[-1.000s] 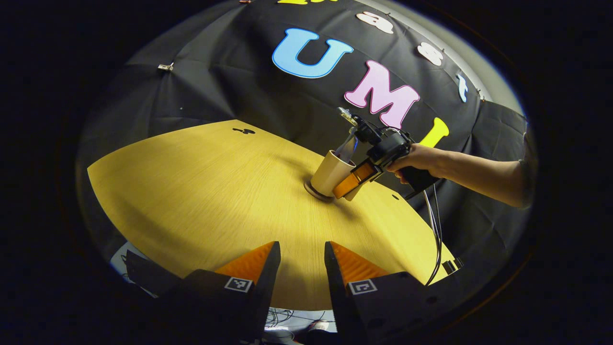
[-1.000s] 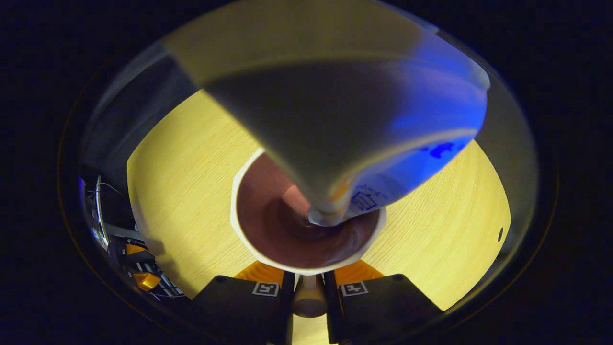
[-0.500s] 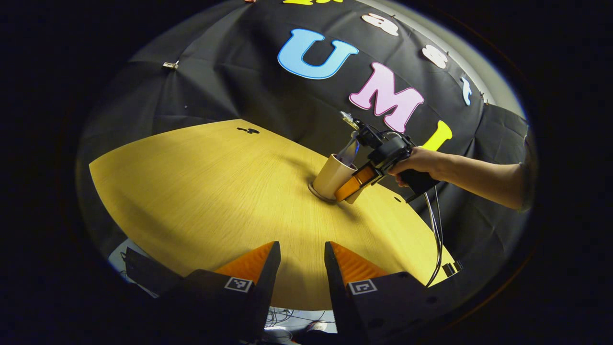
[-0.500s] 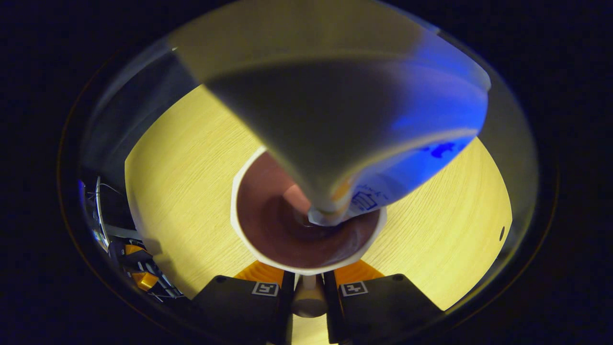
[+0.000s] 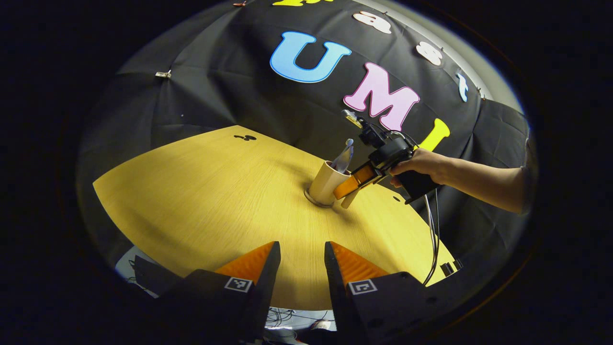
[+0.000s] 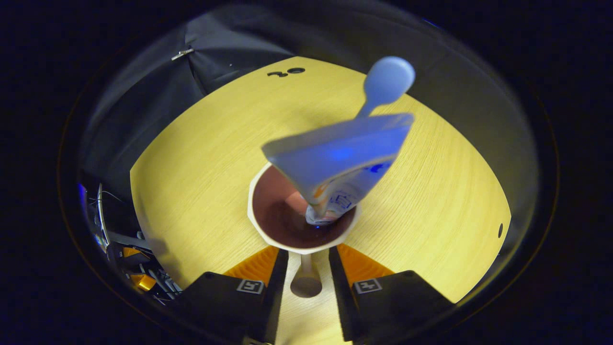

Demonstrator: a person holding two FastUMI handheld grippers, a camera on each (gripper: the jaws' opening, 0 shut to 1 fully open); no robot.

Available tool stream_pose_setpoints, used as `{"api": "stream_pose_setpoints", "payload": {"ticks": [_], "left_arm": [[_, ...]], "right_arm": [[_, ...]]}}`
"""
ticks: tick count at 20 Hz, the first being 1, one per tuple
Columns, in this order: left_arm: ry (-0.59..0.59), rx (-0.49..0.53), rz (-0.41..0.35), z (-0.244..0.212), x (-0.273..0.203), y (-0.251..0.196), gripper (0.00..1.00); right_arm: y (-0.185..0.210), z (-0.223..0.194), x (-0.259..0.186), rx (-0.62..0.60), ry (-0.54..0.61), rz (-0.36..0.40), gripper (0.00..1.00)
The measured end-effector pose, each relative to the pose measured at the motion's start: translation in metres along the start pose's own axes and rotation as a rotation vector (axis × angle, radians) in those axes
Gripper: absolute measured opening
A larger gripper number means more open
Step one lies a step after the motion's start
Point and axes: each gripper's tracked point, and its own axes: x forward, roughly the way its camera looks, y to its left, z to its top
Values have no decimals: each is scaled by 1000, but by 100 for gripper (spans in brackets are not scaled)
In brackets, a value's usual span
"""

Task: Put the toothbrush and toothpaste on the desktop into the cup, then pick up the cup and place it on the coaster on the desktop.

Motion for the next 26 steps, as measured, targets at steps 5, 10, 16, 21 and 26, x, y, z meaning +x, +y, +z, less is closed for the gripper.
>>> {"api": "stream_pose_setpoints", "payload": {"ticks": [5,10,16,21,26], "left_arm": [[-13,25,58,28,-13,-4,58],[-63,96,84,82,-34,-26,78],[-135,193,65,144,-43,-65,89],[-188,294,14,201,-43,-111,92],[-245,378,-19,239,-50,-148,95]], "right_arm": [[1,15,-47,18,-119,-5,63],[8,32,-108,62,-277,18,71],[8,56,-201,54,-513,6,77],[25,59,-268,54,-637,26,82],[34,48,-326,48,-717,40,85]]}}
